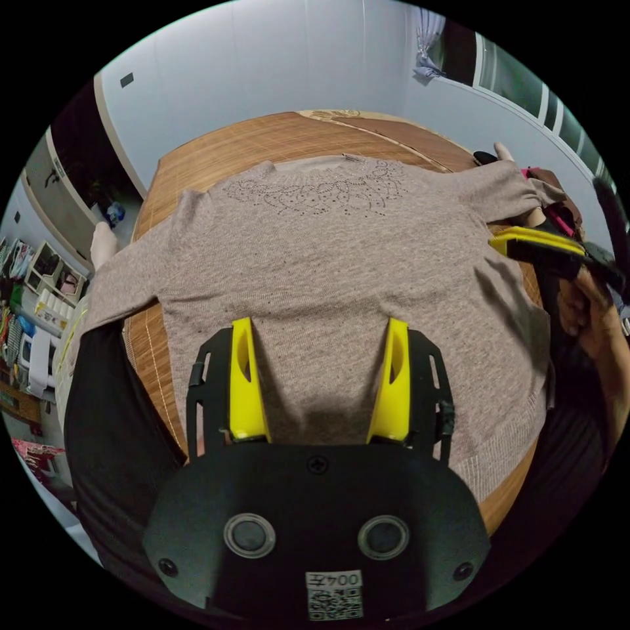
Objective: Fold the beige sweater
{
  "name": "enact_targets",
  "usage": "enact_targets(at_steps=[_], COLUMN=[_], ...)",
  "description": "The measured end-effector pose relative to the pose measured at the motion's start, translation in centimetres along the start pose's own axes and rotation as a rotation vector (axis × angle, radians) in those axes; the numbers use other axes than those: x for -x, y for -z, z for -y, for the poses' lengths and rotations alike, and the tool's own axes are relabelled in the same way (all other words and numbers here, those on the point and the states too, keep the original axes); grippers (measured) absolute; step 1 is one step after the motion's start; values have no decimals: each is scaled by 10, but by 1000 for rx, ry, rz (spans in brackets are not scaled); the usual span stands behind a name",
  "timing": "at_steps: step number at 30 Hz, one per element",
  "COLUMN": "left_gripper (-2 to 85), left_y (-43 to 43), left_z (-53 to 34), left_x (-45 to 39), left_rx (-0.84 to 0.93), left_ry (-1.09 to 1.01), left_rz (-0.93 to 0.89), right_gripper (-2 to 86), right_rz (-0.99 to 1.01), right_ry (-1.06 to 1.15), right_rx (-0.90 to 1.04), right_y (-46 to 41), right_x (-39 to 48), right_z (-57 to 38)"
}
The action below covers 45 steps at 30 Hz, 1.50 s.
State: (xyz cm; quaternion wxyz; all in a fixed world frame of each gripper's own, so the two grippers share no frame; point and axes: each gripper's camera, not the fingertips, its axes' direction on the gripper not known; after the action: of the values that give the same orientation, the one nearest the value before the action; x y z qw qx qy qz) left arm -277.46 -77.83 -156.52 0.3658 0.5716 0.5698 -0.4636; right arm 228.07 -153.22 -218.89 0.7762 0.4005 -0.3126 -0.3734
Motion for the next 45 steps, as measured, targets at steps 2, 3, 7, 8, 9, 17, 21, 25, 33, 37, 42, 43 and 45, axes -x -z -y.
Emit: enact_targets(at_steps=[2, 3, 7, 8, 9, 17, 21, 25, 33, 37, 42, 43, 45], left_gripper=[254, 254, 251, 250, 249, 234, 221, 183, 133, 101, 92, 92, 87], left_y=[3, 5, 11, 12, 13, 41, 56, 105, 83, 37, 3, -5, -16], left_z=[2, 4, 11, 12, 16, 1, 15, 49, 205, 258, 280, 280, 276], left_x=[0, -1, -3, -2, -3, -2, 7, 32, 108, 167, 189, 194, 208], left_rx=[-1, -1, -3, -1, 5, -10, 24, -124, -129, -38, -2, 12, 20], left_ry=[4, 4, 11, 14, 16, 14, 37, 52, -55, 35, 94, 111, 155], left_rz=[-2, -2, 1, -1, 1, -3, -80, -246, 1, 28, 25, 40, 57], right_gripper=[113, 117, 113, 113, 112, 112, 111, 90, 82, 65, 63, 63, 63], right_rz=[2, -16, 13, 19, 1, -75, -84, -70, -62, -83, -79, -81, -92], right_ry=[16, 19, -46, -54, -53, 3, 10, -13, 7, 29, 21, 19, 22], right_rx=[12, 15, 54, 63, 47, 23, 16, -93, -96, -93, -29, -16, -13], right_y=[-4, -9, -34, -38, -39, -40, -38, -17, -23, -28, -43, -46, -47], right_x=[-6, -8, -14, -13, -9, 8, 13, 15, 21, 28, 29, 29, 31], right_z=[11, 13, 0, -2, -4, -13, -14, -14, -5, -1, 7, 8, 11])
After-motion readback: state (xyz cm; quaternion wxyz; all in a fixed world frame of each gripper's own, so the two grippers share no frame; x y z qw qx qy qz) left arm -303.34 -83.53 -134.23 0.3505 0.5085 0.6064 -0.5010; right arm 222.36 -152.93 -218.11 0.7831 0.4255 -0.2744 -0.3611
